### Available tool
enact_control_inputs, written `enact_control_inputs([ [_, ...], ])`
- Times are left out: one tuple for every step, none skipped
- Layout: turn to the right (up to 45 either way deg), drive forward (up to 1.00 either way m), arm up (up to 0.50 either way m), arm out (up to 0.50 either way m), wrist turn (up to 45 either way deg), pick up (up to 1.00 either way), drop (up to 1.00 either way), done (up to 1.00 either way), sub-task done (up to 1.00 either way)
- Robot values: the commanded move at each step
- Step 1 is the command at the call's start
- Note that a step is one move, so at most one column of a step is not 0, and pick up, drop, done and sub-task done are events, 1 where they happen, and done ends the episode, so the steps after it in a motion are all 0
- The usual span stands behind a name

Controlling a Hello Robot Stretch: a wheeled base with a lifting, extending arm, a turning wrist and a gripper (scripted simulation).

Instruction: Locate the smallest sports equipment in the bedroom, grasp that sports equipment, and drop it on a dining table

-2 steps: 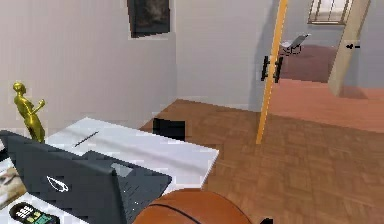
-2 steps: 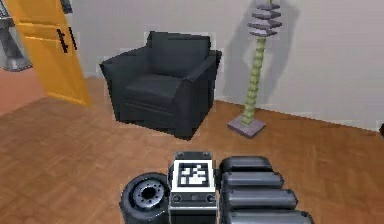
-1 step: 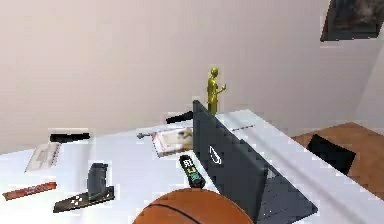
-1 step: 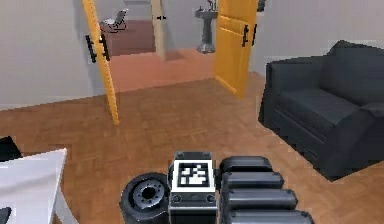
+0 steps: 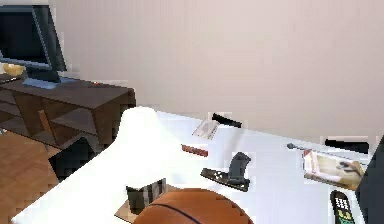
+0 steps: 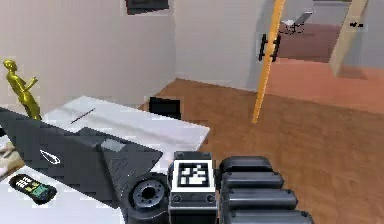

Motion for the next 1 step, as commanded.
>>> enact_control_inputs([
  [-27.0, 0.00, 0.00, 0.00, 0.0, 0.00, 0.00, 0.00, 0.00],
])
